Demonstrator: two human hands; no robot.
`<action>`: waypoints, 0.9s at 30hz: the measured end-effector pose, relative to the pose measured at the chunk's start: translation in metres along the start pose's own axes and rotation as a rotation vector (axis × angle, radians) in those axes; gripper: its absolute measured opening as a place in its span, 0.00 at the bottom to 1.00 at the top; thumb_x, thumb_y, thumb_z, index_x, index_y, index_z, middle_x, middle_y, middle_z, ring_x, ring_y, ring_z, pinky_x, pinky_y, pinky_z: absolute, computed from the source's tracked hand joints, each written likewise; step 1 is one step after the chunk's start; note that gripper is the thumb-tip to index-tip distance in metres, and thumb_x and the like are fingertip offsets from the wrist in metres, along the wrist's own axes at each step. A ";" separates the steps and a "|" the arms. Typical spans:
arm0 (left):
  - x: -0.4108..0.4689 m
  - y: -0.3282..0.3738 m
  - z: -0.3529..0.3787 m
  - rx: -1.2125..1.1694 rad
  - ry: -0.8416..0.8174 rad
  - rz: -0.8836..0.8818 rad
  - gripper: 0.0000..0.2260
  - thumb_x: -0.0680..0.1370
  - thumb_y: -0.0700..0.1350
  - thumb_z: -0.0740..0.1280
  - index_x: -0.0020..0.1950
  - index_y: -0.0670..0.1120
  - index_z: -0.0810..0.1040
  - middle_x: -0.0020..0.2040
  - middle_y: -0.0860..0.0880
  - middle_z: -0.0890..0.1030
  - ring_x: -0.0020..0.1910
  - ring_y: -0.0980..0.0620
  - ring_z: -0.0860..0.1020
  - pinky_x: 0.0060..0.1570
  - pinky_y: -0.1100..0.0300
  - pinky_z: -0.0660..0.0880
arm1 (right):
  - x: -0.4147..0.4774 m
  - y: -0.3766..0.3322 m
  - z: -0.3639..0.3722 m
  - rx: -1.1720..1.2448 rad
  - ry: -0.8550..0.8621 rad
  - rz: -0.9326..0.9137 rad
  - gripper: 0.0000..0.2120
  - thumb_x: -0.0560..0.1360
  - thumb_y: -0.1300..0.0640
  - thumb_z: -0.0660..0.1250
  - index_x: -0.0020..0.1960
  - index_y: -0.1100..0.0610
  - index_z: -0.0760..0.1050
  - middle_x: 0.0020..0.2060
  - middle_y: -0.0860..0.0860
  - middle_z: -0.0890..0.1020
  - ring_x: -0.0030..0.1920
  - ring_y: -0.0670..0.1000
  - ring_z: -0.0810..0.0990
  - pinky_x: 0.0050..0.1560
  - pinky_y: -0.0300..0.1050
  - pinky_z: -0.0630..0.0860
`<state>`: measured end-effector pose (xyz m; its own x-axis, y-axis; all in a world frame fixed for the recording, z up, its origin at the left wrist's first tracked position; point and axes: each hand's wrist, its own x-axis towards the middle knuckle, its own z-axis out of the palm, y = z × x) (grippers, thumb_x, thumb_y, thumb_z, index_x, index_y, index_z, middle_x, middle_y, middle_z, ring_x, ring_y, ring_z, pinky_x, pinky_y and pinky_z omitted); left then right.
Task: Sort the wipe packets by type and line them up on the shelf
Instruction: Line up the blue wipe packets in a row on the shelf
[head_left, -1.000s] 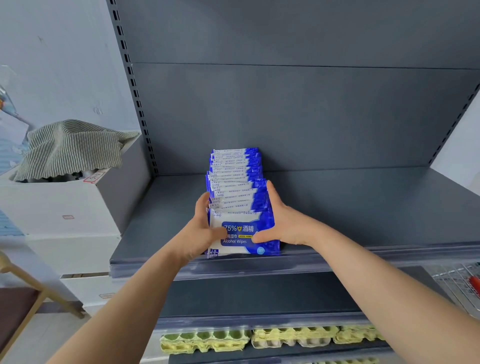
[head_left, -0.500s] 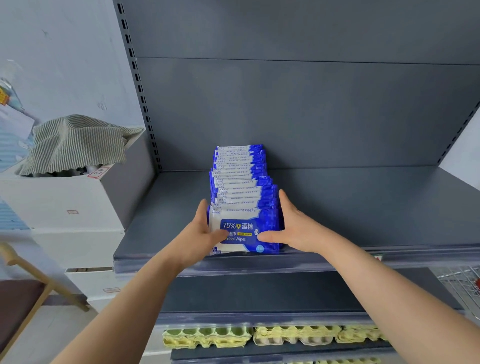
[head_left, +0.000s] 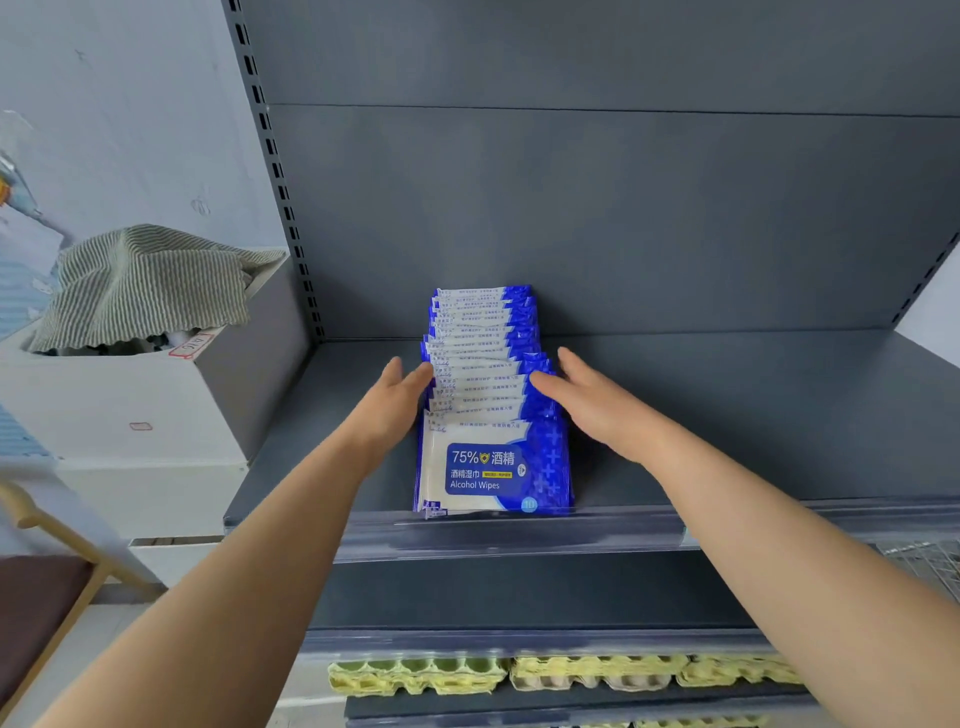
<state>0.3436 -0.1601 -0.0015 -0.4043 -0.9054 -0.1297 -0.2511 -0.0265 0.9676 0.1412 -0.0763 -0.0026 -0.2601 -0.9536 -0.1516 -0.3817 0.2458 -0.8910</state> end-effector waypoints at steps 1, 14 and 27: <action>0.007 0.003 0.001 -0.003 -0.007 -0.033 0.18 0.83 0.52 0.56 0.69 0.45 0.64 0.61 0.54 0.74 0.47 0.57 0.77 0.53 0.58 0.74 | 0.005 -0.005 0.003 0.031 -0.007 0.003 0.31 0.80 0.45 0.58 0.77 0.54 0.50 0.65 0.43 0.70 0.62 0.47 0.73 0.65 0.46 0.68; 0.061 0.012 -0.004 -0.104 -0.017 -0.099 0.15 0.80 0.52 0.59 0.64 0.47 0.70 0.64 0.50 0.74 0.63 0.48 0.71 0.69 0.48 0.65 | 0.067 -0.011 -0.010 0.163 0.040 0.085 0.35 0.80 0.45 0.56 0.78 0.55 0.41 0.75 0.50 0.62 0.69 0.49 0.67 0.67 0.45 0.64; 0.021 -0.001 -0.016 0.261 0.061 -0.018 0.29 0.75 0.63 0.64 0.71 0.51 0.66 0.63 0.54 0.75 0.54 0.51 0.77 0.58 0.52 0.74 | 0.015 -0.003 -0.021 -0.045 -0.046 0.039 0.42 0.73 0.36 0.63 0.78 0.46 0.45 0.73 0.41 0.60 0.73 0.45 0.60 0.72 0.46 0.58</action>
<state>0.3491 -0.1858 -0.0023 -0.3460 -0.9299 -0.1253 -0.4796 0.0605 0.8754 0.1199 -0.0879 0.0069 -0.2345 -0.9499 -0.2064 -0.4116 0.2894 -0.8642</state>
